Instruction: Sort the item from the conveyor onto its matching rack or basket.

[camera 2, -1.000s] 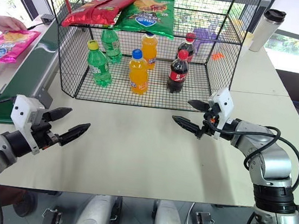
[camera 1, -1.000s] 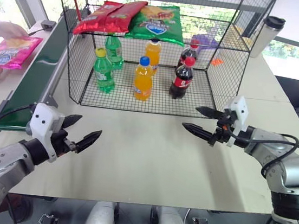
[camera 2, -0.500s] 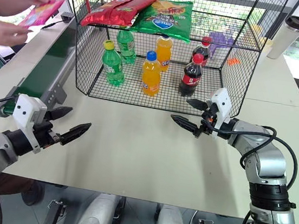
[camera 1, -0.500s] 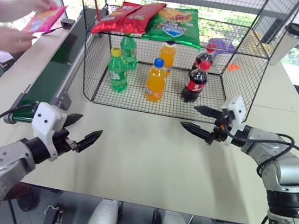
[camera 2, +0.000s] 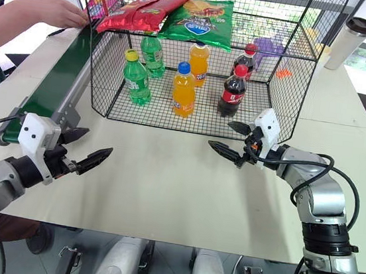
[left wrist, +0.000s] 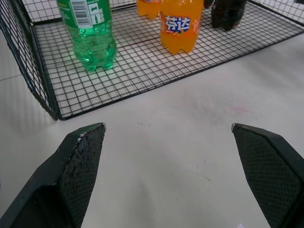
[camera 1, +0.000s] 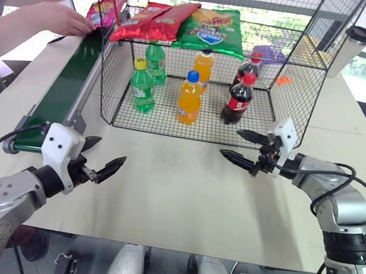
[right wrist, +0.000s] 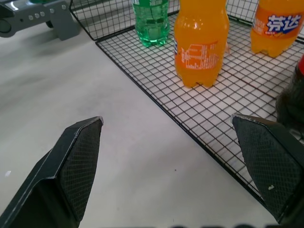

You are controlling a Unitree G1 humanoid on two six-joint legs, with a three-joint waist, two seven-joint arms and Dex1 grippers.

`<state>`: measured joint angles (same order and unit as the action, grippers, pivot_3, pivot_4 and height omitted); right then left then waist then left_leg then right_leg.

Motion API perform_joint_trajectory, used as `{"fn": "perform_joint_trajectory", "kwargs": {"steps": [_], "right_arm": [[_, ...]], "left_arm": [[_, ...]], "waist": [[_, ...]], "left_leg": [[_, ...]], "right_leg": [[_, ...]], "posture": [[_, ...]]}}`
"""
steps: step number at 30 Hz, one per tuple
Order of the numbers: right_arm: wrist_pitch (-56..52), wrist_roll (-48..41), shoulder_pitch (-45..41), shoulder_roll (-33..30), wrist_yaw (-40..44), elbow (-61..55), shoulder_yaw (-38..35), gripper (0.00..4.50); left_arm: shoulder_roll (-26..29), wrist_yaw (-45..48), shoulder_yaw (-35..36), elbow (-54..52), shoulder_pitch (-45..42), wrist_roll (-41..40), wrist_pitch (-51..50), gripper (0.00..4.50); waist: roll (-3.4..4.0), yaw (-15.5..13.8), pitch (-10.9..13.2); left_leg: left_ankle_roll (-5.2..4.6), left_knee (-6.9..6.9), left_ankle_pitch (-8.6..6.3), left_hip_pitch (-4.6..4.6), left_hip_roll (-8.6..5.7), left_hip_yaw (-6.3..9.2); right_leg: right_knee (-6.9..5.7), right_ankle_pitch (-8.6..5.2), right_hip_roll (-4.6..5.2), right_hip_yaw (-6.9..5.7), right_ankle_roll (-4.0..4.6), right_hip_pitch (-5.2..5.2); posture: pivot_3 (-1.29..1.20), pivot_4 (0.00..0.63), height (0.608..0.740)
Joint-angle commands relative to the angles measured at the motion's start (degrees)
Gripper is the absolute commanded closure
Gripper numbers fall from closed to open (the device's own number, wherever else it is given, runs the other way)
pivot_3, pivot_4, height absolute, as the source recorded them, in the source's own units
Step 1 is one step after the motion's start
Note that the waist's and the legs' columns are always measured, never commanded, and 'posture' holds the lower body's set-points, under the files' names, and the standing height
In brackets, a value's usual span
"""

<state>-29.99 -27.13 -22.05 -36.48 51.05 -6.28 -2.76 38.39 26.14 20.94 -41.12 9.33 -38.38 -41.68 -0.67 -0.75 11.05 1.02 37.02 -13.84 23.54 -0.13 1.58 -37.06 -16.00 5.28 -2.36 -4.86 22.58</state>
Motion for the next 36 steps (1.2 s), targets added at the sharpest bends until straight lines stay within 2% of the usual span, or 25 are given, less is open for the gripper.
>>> {"fn": "perform_joint_trajectory", "kwargs": {"steps": [1, 11, 16, 19, 21, 23, 24, 27, 29, 32, 36], "right_arm": [[1.2, 0.2, -1.0, 0.4, 0.0, -0.2, -0.6, 0.00], [2.2, 1.0, -1.4, 0.2, 0.8, 1.5, -0.4, 0.00], [2.1, 1.1, -2.2, 0.1, 1.7, 2.3, 0.0, 0.00], [1.1, 0.4, -3.6, -0.4, 3.1, 4.1, -0.1, 0.00], [-1.4, -1.2, -4.5, -1.1, 4.7, 5.0, -0.4, 0.00], [-4.2, -3.2, -6.2, -2.2, 8.1, 6.9, -0.7, 0.00], [-5.0, -3.7, -7.2, -2.3, 9.0, 8.0, -0.7, 0.00], [-6.0, -4.3, -10.3, -1.6, 11.6, 10.5, 0.5, 0.00], [-7.6, -5.1, -12.5, -0.5, 13.4, 10.7, 2.0, 0.00], [-9.8, -6.1, -14.6, 1.3, 15.5, 9.6, 4.3, 0.00], [-10.0, -5.5, -16.2, 4.0, 16.1, 9.0, 7.2, 0.00]], "left_arm": [[0.7, 0.6, 0.1, -1.1, -0.5, 0.7, 1.3, 0.06], [0.6, 0.9, -0.2, -2.2, -0.2, 1.2, 0.8, 0.06], [0.7, 0.8, 2.0, -3.1, 1.1, 1.4, 1.3, 0.06], [2.2, 0.7, 5.1, -4.2, 2.7, 4.2, 2.3, 0.06], [5.1, 1.1, 6.8, -5.0, 4.8, 9.2, 4.0, 0.06], [12.0, 3.6, 11.4, -6.0, 12.0, 22.8, 9.8, 0.06], [13.3, 4.6, 14.4, -6.3, 14.4, 26.3, 11.6, 0.06], [11.3, 4.2, 25.5, -6.3, 16.3, 29.7, 13.4, 0.06], [9.7, 5.4, 31.5, -4.2, 19.4, 35.1, 18.9, 0.06], [8.5, 6.9, 34.5, -0.6, 24.7, 43.0, 29.0, 0.06], [8.4, 7.1, 34.0, 3.2, 29.8, 52.3, 39.5, 0.06]], "waist": [[0.00, 0.0, 0.0], [0.00, 0.0, 0.0], [0.00, 0.1, 0.0], [-0.02, 0.1, 0.0], [-0.02, 0.1, 0.0], [-0.08, 0.2, 0.0], [-0.11, 0.4, 0.1], [-0.02, 0.3, 0.1], [-0.03, 0.3, 0.1], [-0.03, 0.5, 0.1], [-0.04, 0.2, 0.1]], "left_leg": [[0.00, 0.00, 0.00, 0.00, 0.00, -0.01], [0.00, -0.01, 0.00, 0.00, -0.01, -0.03], [0.00, -0.02, 0.00, 0.00, -0.01, -0.04], [0.00, -0.03, 0.00, 0.00, -0.01, -0.07], [0.00, -0.04, 0.00, 0.00, -0.01, -0.07], [0.00, -0.07, 0.00, 0.01, -0.01, -0.09], [0.00, -0.10, 0.00, 0.01, 0.01, -0.12], [0.00, -0.23, -0.01, 0.01, -0.02, -0.30], [0.01, -0.23, -0.01, 0.03, 0.00, -0.30], [0.02, -0.45, -0.02, 0.02, 0.00, -0.37], [0.01, -0.81, -0.01, 0.02, 0.01, -0.44]], "right_leg": [[0.00, 0.00, 0.01, 0.00, 0.00, 0.00], [0.01, 0.00, 0.10, 0.02, 0.00, 0.03], [0.01, 0.00, 0.15, 0.02, 0.00, 0.03], [0.01, 0.00, 0.17, 0.02, 0.00, 0.06], [0.00, 0.00, 0.17, 0.02, 0.01, 0.08], [0.03, 0.00, 0.18, 0.02, 0.01, 0.10], [0.03, 0.00, 0.17, 0.03, 0.03, 0.15], [0.12, 0.02, 0.25, 0.12, 0.07, 0.23], [0.18, 0.02, 0.27, 0.12, 0.07, 0.24], [0.32, 0.03, 0.31, 0.16, 0.07, 0.28], [0.62, 0.05, 0.31, 0.18, 0.10, 0.37]], "posture": [[0.00, 0.150, 0.740], [0.00, 0.150, 0.740], [0.00, 0.150, 0.740], [0.00, 0.150, 0.740], [0.00, 0.150, 0.740], [0.00, 0.150, 0.740], [0.00, 0.150, 0.740], [0.00, 0.150, 0.740], [0.00, 0.150, 0.740], [0.00, 0.150, 0.740], [0.00, 0.150, 0.740]]}}
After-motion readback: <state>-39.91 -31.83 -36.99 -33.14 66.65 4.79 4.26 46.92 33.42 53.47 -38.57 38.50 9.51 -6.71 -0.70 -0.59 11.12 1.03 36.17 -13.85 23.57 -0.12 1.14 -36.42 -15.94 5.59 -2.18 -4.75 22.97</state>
